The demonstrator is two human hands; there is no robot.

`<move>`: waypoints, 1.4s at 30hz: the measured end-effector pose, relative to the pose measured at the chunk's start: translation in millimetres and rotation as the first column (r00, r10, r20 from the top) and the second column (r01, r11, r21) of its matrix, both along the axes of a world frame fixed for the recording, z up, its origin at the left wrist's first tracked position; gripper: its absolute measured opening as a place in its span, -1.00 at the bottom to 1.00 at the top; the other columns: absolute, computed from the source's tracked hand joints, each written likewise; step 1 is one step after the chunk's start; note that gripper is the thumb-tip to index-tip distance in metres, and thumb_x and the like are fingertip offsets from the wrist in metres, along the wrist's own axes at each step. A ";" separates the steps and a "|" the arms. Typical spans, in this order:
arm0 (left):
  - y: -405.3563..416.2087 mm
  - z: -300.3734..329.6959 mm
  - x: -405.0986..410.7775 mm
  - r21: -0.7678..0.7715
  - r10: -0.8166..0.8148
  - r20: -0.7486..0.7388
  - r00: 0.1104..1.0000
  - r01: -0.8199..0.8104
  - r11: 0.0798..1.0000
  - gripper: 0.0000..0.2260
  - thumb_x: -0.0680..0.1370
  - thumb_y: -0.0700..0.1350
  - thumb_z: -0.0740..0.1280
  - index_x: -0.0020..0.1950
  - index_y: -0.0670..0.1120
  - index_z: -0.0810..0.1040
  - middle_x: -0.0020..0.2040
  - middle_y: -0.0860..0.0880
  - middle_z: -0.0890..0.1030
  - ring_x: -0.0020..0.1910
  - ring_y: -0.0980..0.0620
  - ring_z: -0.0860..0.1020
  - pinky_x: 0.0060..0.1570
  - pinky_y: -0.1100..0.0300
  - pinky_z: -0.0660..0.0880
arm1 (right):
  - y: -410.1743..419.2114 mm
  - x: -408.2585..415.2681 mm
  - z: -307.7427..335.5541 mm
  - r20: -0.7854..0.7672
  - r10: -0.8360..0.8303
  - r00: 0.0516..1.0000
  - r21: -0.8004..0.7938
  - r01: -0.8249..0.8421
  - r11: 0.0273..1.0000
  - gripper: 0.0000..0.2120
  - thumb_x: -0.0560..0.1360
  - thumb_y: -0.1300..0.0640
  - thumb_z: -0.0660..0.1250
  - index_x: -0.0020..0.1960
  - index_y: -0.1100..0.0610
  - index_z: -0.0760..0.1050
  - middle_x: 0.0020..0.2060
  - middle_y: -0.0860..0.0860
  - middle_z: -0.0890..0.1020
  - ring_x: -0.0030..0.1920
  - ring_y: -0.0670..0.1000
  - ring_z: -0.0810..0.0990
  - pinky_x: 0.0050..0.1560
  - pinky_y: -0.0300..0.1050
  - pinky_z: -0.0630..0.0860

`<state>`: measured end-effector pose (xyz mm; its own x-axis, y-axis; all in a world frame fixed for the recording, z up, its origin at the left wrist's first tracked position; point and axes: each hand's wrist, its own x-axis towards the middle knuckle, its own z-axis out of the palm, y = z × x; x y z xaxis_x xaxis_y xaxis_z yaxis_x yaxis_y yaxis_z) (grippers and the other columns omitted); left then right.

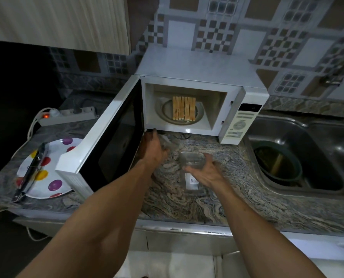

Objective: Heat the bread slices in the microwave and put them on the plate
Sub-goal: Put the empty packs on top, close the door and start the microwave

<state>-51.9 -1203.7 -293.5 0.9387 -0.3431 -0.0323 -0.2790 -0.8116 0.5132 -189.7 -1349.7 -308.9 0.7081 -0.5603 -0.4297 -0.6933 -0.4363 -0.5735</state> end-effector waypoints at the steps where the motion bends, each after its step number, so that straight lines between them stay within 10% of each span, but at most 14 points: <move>1: -0.8 -2.7 6.9 0.011 -0.010 -0.041 0.999 0.011 1.000 -0.08 0.45 0.13 0.48 0.59 -0.14 0.00 0.53 -0.22 0.15 0.50 -0.19 0.17 0.43 0.01 0.18 | 3.4 6.3 -0.5 -0.015 -0.004 1.000 -0.006 0.004 1.000 0.14 0.26 -0.46 0.44 0.61 -0.13 -0.12 0.61 0.18 0.06 0.53 0.32 0.22 0.44 0.30 0.30; 5: -0.4 -19.9 30.1 -0.020 0.033 -0.277 0.960 -0.041 0.999 0.00 0.45 0.24 0.43 0.61 -0.03 -0.17 0.61 -0.11 -0.02 0.57 -0.14 0.04 0.51 -0.05 0.07 | 9.6 19.5 -14.3 -0.027 -0.051 0.998 0.048 0.052 0.997 0.24 0.14 -0.44 0.48 0.59 -0.13 -0.11 0.50 0.20 0.32 0.41 0.26 0.42 0.34 0.16 0.47; 12: 4.6 -26.5 28.7 0.073 0.041 -0.420 0.907 -0.011 0.997 -0.18 0.33 0.06 0.53 0.50 -0.10 0.28 0.42 -0.12 0.40 0.37 -0.16 0.42 0.28 0.07 0.44 | 6.1 14.6 -20.3 0.000 -0.121 0.993 0.086 0.120 0.989 -0.02 0.34 -0.14 0.56 0.58 0.04 0.11 0.34 0.09 0.53 0.22 0.11 0.54 0.07 -0.15 0.47; 22: 1.4 -25.5 4.1 -0.157 -0.077 -0.563 0.823 -0.015 0.988 -0.53 0.43 -0.18 0.50 0.32 -0.09 0.49 0.27 -0.05 0.53 0.20 -0.03 0.48 0.07 0.22 0.38 | 3.4 3.1 -12.0 -0.013 -0.171 0.985 0.128 0.171 0.977 0.23 0.00 -0.42 0.56 0.55 -0.07 0.18 0.40 0.05 0.45 0.34 0.14 0.50 0.11 -0.12 0.54; 28: -3.3 5.0 -3.1 -0.329 -0.176 -0.541 0.822 -0.014 0.944 -0.58 0.30 -0.13 0.55 0.15 0.00 0.61 0.12 0.04 0.62 0.10 0.04 0.54 0.08 0.19 0.49 | -4.6 -1.0 21.9 0.061 -0.215 0.975 0.115 0.207 0.972 0.30 0.01 -0.36 0.51 0.60 0.05 0.07 0.46 0.12 0.40 0.45 0.19 0.37 0.36 0.08 0.44; 36: -32.0 32.0 20.6 -0.503 -0.297 -0.392 0.871 0.068 0.862 -0.33 0.04 0.18 0.64 0.12 0.20 0.58 0.01 0.20 0.67 0.08 0.08 0.62 0.10 0.09 0.56 | -26.9 4.3 71.0 0.210 -0.233 0.949 0.077 0.222 0.972 0.01 0.05 -0.27 0.57 0.43 0.01 0.37 0.26 0.03 0.57 0.22 0.09 0.56 0.19 0.00 0.55; 42: -16.5 115.6 3.5 -0.580 -0.405 -0.271 0.873 0.187 0.792 -0.72 0.44 -0.03 0.50 0.08 0.12 0.51 -0.06 0.17 0.59 -0.02 0.13 0.56 -0.05 0.27 0.51 | -44.1 7.8 127.4 0.305 -0.247 0.920 0.051 0.244 0.969 0.06 0.07 -0.30 0.58 0.48 0.00 0.32 0.31 -0.03 0.54 0.21 0.08 0.57 0.21 0.06 0.55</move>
<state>-48.4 -1220.2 -177.8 0.7410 -0.6667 -0.0800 -0.1650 -0.2962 0.9408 -181.8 -1393.8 -181.5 0.6470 -0.7296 -0.2214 -0.5675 -0.2670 -0.7789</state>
